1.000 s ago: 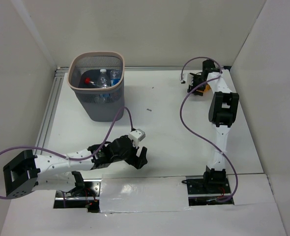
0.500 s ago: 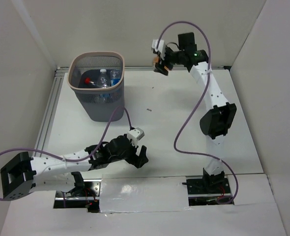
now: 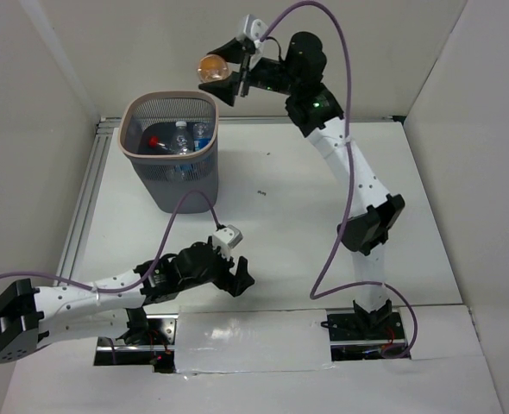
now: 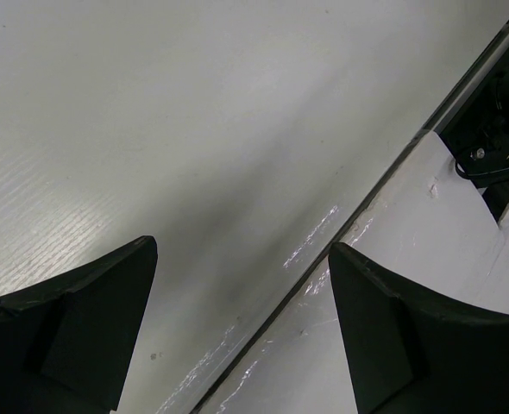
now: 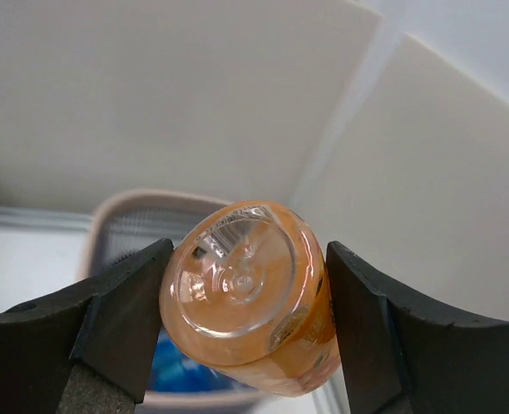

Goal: Put the plastic bottles in the bin

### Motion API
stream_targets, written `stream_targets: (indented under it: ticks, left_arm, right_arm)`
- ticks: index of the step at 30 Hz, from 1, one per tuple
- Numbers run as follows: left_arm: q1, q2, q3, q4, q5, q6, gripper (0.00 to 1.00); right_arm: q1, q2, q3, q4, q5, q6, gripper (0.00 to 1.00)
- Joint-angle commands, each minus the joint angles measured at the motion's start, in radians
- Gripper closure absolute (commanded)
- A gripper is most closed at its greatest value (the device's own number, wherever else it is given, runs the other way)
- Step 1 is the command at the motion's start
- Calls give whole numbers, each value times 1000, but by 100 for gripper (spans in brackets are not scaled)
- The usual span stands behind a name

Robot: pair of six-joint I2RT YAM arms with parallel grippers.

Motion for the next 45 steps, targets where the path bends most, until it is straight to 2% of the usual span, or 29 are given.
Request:
stream_targets:
  ticks: [1,5,7,10,11,12,18,21,22,23,26,27,28,30,32,33,35,36,38,43,45]
  left_arm:
    - [-6,-37,-14,25,-30,-15,7]
    - [-6,-78,-14,14,-51,-24,7]
    - [-6,-94,-14,5,-61,-24,7]
    - [-6,-126,-24,-5,-70,-33,7]
    - [-6,-138,-24,-15,-70,-33,7]
    - [-6,-138,-24,-15,-79,-33,7]
    - [-6,-126,0,-15,-70,-13,7]
    - [-6,-101,28,-15,-70,7,7]
    - [-6,-101,28,-15,-70,7,7]
    - [-6,-101,38,-15,-61,19,7]
    - [-6,-101,48,-6,-61,19,7]
    - [-6,-101,48,-6,-51,28,7]
    - [-6,-92,57,-6,-51,28,7]
    - [-6,-80,69,-6,-41,38,7]
    - [-6,-48,81,-6,-41,48,7]
    - [-6,-38,95,-6,-41,59,7]
    - [-6,-8,112,-6,-30,59,6]
    - [-6,4,132,-6,-30,59,6]
    - [-6,27,159,-25,-51,59,4]
    - [-6,60,241,-74,-120,48,0]
    - [-6,60,259,-87,-137,59,0]
  right_arm:
    - [37,96,78,196,-52,270,54]
    - [72,175,75,285,-89,345,47]
    - [81,188,66,285,-89,356,36]
    - [82,198,57,244,-78,347,13]
    - [82,198,48,232,-66,347,2]
    - [82,198,48,232,-50,347,0]
    - [37,146,75,181,58,356,0]
    - [-19,77,75,71,169,347,0]
    - [-41,54,65,-1,254,347,0]
    - [-93,31,48,-35,284,315,0]
    - [-208,-87,-88,-202,396,229,0]
    - [-237,-107,-89,-248,396,208,0]
    - [-266,-126,-147,-349,433,191,0]
    - [-334,-164,-214,-438,471,123,0]
    - [-377,-236,-361,-511,577,100,0]
    - [-377,-297,-492,-511,612,100,0]
    - [-389,-357,-625,-511,730,91,0]
    - [-389,-421,-758,-494,766,91,0]
    - [-389,-478,-871,-457,847,101,0]
    - [-442,-691,-1182,-348,841,144,0]
    - [-466,-736,-1231,-324,820,157,0]
